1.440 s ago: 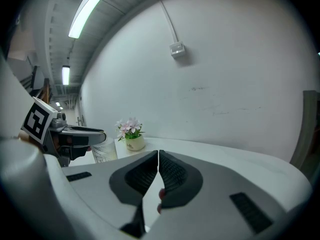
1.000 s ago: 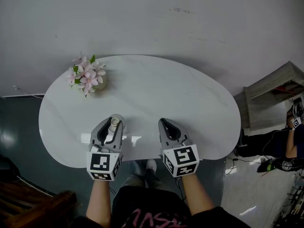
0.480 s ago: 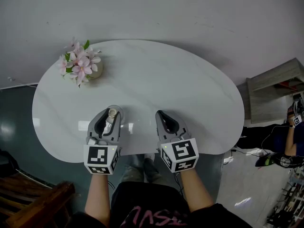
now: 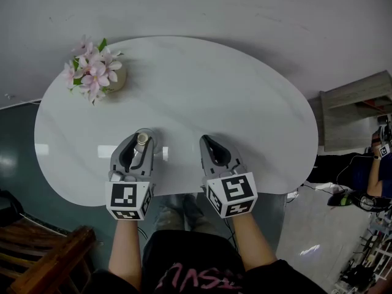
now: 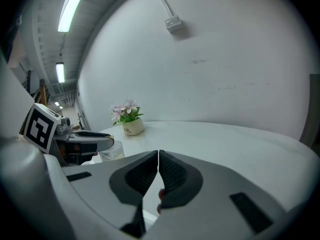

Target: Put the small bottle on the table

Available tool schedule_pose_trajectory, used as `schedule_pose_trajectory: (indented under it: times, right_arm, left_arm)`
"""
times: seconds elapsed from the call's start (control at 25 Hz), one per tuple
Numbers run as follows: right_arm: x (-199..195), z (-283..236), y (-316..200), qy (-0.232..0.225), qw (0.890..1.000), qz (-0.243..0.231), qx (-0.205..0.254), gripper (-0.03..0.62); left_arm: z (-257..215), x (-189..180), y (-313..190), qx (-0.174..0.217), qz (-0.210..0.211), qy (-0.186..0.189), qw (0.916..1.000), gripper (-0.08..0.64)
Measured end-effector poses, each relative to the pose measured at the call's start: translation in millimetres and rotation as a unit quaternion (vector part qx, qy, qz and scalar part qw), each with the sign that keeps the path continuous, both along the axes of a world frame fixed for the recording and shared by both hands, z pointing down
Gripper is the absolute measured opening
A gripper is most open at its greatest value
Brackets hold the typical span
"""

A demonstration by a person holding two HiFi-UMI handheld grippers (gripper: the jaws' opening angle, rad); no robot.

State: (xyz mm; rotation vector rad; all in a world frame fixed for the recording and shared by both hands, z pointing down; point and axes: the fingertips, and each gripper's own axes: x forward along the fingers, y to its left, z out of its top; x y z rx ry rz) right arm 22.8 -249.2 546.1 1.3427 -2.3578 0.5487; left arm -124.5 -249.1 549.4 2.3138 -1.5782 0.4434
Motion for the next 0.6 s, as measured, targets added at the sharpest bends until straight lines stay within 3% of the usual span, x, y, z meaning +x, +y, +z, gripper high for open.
schedule_pose_trajectory:
  times: [0.6]
  right_arm:
    - [-1.2,6.6,5.4,0.000,1.000,-0.006,-0.008,0.067]
  left_arm:
    - [2.8,1.5,2.8,0.004,-0.001,-0.003,1.0000,0.132]
